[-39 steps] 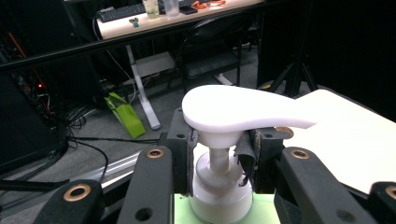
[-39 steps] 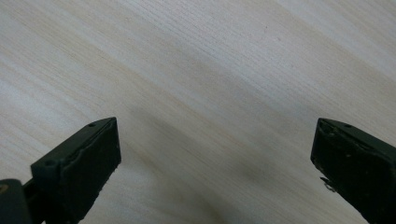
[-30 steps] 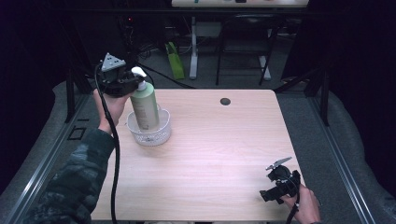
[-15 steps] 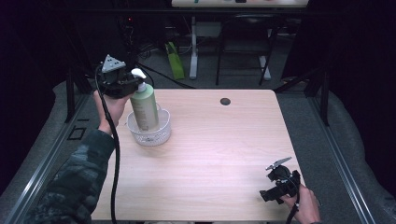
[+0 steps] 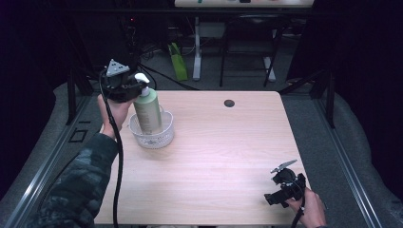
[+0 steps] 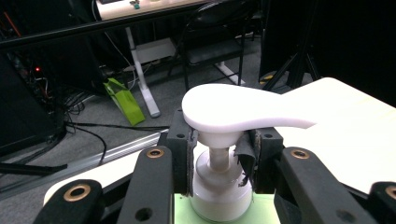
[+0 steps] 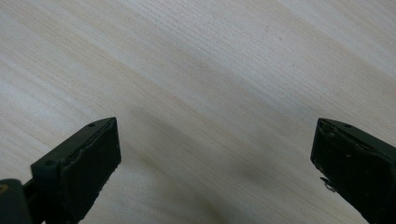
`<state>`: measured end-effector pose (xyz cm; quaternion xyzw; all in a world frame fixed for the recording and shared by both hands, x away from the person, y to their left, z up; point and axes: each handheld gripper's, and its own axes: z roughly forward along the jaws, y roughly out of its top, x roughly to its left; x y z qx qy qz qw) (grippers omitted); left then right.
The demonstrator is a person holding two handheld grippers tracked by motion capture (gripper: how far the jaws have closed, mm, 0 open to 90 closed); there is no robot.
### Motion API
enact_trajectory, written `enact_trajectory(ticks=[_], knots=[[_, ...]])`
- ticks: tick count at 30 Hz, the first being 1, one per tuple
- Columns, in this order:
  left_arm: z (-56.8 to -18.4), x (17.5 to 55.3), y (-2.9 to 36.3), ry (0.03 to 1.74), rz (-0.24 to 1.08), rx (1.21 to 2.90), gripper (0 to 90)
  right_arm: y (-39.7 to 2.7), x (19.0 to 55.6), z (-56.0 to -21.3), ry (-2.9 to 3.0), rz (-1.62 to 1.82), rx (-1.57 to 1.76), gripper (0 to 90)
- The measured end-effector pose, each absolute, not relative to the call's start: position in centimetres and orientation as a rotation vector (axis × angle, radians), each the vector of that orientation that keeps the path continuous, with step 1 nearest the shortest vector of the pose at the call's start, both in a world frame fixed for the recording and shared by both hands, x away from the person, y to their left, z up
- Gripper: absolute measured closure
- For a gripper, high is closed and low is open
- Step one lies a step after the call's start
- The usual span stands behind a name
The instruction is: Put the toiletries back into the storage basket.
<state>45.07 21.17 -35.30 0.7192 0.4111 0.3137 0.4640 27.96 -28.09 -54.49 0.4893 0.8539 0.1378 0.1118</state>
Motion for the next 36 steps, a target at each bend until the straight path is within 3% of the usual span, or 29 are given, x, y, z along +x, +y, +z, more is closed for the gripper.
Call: enact_trajectory(ticks=[36], knots=[[-38.4,46.6,21.0,1.064,0.731,1.798,67.4,-28.1,27.9,-54.5,2.506,0.399,1.436,1.4]])
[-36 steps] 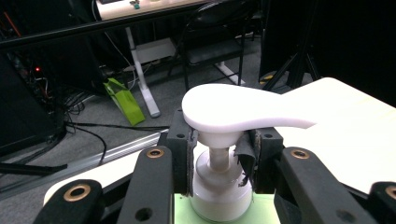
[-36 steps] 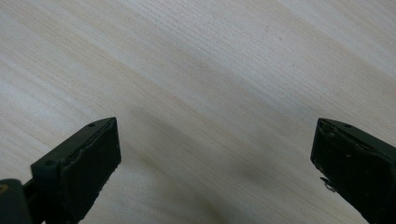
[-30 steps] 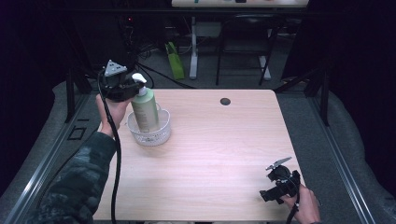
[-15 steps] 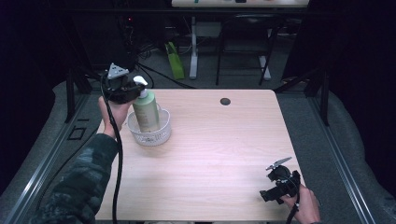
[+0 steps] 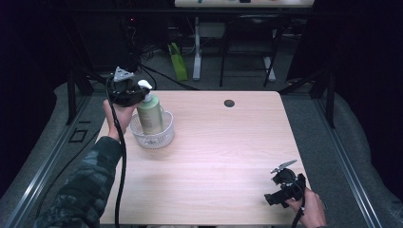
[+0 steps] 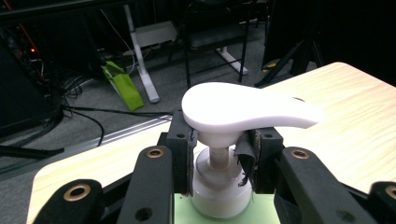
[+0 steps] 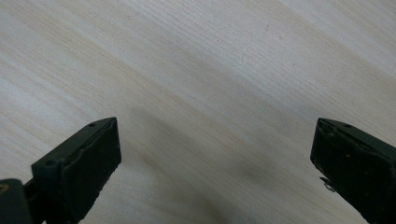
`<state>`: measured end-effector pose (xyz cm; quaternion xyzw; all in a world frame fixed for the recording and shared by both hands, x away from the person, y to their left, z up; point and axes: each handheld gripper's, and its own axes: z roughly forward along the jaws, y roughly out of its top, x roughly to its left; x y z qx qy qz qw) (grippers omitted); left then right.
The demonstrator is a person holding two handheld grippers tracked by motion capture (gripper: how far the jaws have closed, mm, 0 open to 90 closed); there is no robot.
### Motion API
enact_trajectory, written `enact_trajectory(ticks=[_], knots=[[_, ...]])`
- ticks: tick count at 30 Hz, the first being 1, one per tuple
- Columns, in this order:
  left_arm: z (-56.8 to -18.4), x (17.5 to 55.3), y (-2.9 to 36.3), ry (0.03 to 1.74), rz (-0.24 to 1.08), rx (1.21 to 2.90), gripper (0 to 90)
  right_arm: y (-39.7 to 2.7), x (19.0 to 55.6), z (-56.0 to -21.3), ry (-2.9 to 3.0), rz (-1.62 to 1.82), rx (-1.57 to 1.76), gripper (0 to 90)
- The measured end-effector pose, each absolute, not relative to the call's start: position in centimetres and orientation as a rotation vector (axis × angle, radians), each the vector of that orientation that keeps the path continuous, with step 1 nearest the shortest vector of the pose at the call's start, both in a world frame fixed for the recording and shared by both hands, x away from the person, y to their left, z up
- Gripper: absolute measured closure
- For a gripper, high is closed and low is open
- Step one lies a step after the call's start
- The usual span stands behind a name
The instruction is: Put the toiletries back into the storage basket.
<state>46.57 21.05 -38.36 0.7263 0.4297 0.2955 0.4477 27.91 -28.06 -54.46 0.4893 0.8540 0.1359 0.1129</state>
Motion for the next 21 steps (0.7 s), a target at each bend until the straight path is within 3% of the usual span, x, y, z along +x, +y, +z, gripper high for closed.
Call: enact_trajectory(ticks=[21], knots=[[-39.5,45.6,21.3,1.061,0.720,1.813,67.3,-27.9,27.9,-54.4,2.511,0.405,1.438,1.4]])
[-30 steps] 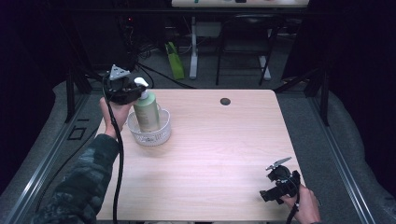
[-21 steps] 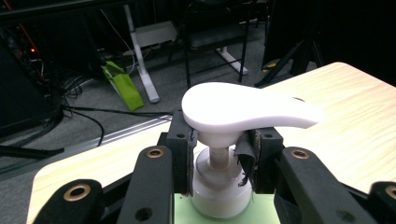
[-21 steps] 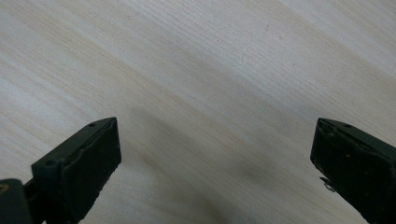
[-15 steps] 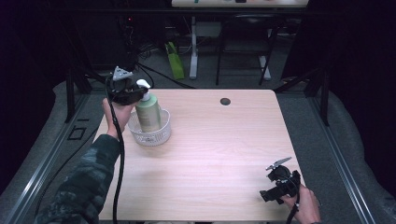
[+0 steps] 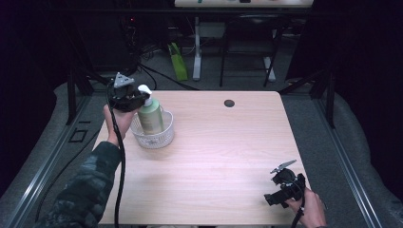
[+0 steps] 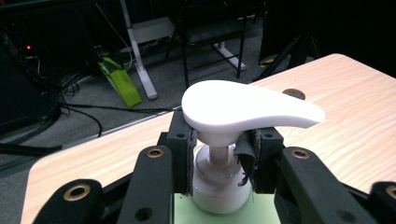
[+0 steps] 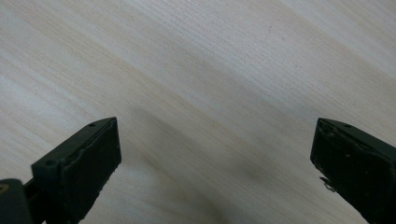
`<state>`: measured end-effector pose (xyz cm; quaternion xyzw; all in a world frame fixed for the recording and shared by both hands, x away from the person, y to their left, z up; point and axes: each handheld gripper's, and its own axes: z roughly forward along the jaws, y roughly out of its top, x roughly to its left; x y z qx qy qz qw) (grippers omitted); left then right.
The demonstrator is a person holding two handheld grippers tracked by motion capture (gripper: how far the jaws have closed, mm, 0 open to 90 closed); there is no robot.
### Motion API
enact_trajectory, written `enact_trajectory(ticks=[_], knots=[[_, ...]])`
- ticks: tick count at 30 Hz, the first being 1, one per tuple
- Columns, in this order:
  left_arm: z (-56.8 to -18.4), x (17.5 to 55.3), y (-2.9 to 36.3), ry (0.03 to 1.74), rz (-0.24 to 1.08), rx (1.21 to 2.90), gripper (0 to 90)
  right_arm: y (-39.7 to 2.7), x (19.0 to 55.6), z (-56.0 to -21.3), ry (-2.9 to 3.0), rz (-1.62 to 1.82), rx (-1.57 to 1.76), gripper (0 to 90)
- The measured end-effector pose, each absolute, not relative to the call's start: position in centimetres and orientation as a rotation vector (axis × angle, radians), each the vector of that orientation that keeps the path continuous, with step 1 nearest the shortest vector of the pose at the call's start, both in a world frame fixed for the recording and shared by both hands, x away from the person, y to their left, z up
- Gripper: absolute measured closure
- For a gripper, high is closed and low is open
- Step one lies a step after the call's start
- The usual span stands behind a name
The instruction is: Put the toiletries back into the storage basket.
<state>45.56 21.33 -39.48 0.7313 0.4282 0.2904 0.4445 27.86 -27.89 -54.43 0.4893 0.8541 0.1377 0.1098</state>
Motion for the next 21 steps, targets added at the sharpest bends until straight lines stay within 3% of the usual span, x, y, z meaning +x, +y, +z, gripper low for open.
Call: enact_trajectory(ticks=[15,21], knots=[[-39.47,44.65,21.61,1.061,0.696,1.827,66.3,-27.83,27.87,-54.44,2.510,0.405,1.432,1.4],[-39.42,44.76,21.79,1.077,0.681,1.823,58.9,-27.87,27.89,-54.47,2.511,0.394,1.432,1.4]])
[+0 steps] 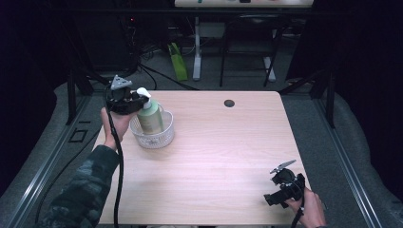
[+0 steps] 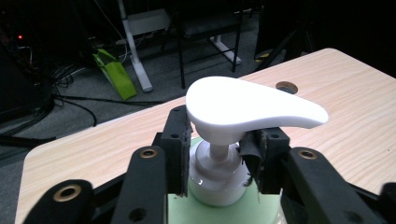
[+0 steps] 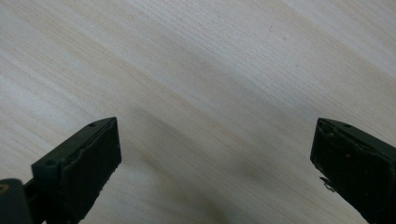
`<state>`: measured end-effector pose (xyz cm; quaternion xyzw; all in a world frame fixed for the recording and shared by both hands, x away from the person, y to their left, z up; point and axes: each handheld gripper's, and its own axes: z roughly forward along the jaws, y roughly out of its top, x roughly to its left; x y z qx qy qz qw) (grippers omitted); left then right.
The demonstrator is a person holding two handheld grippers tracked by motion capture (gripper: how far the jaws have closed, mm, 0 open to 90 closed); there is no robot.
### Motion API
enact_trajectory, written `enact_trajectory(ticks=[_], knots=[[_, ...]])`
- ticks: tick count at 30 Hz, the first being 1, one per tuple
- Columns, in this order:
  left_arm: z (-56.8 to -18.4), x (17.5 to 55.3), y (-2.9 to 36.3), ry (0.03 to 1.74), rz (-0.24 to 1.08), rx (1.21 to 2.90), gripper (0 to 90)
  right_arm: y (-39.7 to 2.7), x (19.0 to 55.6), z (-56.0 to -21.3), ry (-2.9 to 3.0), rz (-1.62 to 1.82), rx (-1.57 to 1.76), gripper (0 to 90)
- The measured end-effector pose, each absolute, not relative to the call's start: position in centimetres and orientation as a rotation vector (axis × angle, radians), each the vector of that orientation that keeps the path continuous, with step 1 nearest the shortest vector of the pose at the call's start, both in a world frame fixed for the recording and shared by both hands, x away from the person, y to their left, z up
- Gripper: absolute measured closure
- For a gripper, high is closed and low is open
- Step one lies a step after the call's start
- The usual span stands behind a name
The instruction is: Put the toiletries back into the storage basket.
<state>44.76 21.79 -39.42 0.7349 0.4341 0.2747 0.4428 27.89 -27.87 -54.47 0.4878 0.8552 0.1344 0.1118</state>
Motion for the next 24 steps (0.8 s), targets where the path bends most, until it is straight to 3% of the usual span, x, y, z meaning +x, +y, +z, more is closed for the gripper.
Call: enact_trajectory(ticks=[7,14,24], knots=[[-39.1,44.4,22.1,1.094,0.674,1.839,36.8,-27.8,27.9,-54.5,2.511,0.396,1.428,1.4],[-38.7,43.9,22.5,1.117,0.684,1.839,21.9,-27.9,27.9,-54.5,2.510,0.408,1.430,1.4],[-37.9,42.7,23.1,1.115,0.702,1.839,13.0,-27.9,27.9,-54.4,2.506,0.405,1.424,1.4]])
